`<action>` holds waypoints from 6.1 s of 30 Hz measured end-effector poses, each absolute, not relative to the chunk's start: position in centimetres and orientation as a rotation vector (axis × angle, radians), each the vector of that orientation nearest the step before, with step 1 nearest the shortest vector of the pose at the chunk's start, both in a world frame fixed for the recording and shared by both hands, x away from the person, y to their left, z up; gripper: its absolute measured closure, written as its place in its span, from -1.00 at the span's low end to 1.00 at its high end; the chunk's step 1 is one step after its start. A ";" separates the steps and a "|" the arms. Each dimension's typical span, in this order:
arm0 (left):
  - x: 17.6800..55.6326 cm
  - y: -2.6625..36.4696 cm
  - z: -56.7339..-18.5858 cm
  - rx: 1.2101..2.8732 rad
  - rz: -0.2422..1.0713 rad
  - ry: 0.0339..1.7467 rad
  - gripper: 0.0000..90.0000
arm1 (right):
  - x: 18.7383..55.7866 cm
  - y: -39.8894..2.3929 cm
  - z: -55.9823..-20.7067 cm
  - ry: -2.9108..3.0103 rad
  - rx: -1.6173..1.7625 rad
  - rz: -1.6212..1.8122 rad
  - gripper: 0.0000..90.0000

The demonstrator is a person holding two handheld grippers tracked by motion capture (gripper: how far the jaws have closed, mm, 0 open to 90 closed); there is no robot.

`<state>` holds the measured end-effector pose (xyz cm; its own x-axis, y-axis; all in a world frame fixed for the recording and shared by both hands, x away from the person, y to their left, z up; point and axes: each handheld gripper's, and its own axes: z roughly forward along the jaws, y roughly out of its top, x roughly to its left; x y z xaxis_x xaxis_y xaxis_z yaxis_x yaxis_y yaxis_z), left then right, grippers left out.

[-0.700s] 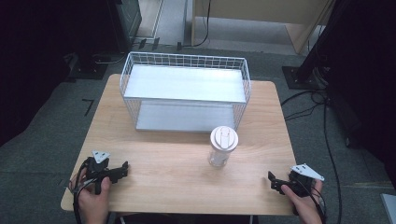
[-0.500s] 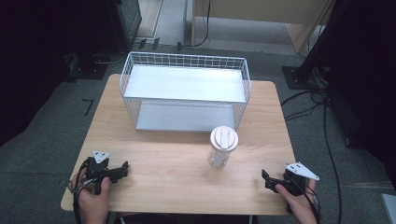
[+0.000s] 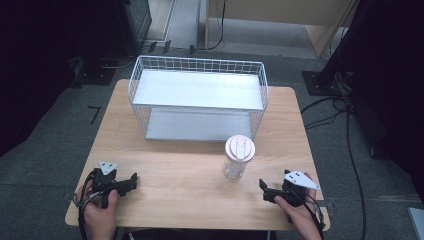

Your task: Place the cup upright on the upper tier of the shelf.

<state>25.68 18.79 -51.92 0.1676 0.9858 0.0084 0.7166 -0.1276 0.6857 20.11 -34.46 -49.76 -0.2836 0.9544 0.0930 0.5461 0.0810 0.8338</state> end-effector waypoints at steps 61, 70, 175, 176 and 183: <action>25.7 18.8 -51.9 1.907 0.645 1.606 -1.00 | 24.4 -23.4 -46.3 1.638 1.311 1.418 -0.68; 25.7 18.8 -51.9 1.908 0.645 1.606 -1.00 | 24.8 -22.7 -43.7 1.567 1.250 1.488 -0.68; 25.7 18.8 -51.9 1.910 0.648 1.604 -1.00 | 36.5 -21.5 -32.3 1.540 1.044 1.437 -0.98; 25.7 18.8 -51.9 1.910 0.647 1.603 -1.00 | 36.1 -21.8 -32.6 1.547 1.038 1.429 -0.98; 25.7 18.8 -51.9 1.912 0.646 1.604 -1.00 | 32.6 -24.1 -35.1 1.562 1.020 1.403 -0.98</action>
<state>25.72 18.80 -51.89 0.1697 0.9854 0.0103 0.7178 -0.1308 0.6839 32.57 -24.12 -35.11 -0.3682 0.9289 -0.0390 0.0605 0.0658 0.9960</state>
